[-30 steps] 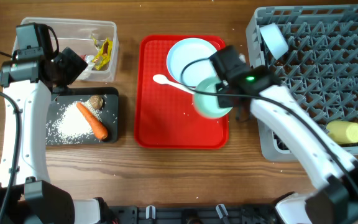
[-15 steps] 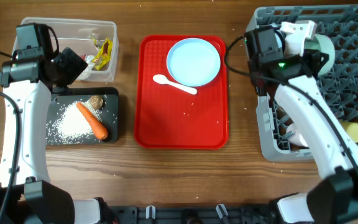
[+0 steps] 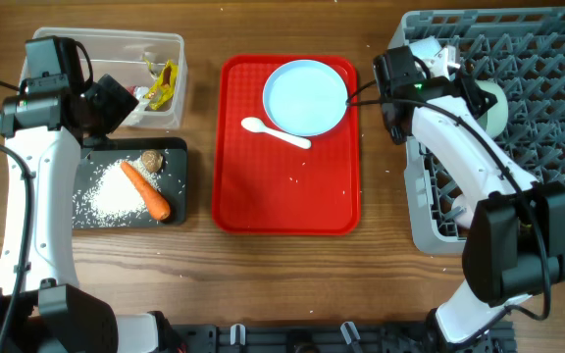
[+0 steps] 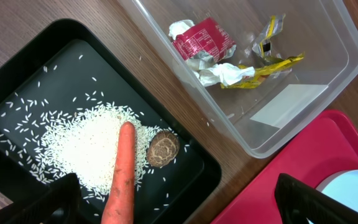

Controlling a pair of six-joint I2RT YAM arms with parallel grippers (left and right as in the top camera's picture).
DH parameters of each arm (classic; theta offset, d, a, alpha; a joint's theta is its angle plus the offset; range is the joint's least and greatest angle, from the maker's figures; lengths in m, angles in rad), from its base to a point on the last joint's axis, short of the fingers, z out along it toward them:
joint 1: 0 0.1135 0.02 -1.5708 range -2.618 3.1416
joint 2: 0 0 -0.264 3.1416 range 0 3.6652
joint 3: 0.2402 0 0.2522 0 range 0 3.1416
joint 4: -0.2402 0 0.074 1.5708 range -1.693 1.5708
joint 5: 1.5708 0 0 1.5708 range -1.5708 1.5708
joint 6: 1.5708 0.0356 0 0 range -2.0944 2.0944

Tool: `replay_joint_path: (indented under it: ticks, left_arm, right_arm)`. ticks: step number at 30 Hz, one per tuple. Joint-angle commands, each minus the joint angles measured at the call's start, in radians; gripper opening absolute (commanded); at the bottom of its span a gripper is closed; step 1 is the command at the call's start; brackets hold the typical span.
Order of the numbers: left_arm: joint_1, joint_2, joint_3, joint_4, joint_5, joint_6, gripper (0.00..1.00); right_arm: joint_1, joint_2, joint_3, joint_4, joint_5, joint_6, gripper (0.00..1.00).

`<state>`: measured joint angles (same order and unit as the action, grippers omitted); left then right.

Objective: Sort waste into correct bins and load items into the dishwasher rack
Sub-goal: 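Carry the mint green bowl into the dish rack and release it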

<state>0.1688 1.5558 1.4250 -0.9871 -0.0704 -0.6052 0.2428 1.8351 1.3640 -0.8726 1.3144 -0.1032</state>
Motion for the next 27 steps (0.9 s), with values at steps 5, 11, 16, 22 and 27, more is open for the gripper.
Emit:
replay_joint_path:
  ticks: [5, 11, 16, 22, 27]
  left_arm:
    - [0.004, -0.005, 0.002, 0.002, -0.01, -0.013, 1.0]
    - [0.004, -0.005, 0.002, 0.002, -0.01, -0.013, 1.0]
    - [0.004, -0.005, 0.002, 0.002, -0.01, -0.013, 1.0]
    - [0.004, -0.005, 0.002, 0.002, -0.01, -0.013, 1.0]
    - [0.004, -0.005, 0.002, 0.002, -0.01, -0.013, 1.0]
  right_arm:
    - [0.002, 0.016, 0.002, -0.007, -0.178, -0.005, 0.04]
    - [0.002, 0.016, 0.002, -0.029, -0.221, -0.006, 0.04]
    - [0.035, 0.016, 0.002, -0.055, -0.22, -0.006, 0.25]
    - [0.107, 0.016, 0.002, -0.108, -0.221, -0.002, 0.4]
    - [0.163, 0.015, 0.002, -0.161, -0.248, -0.001, 0.51]
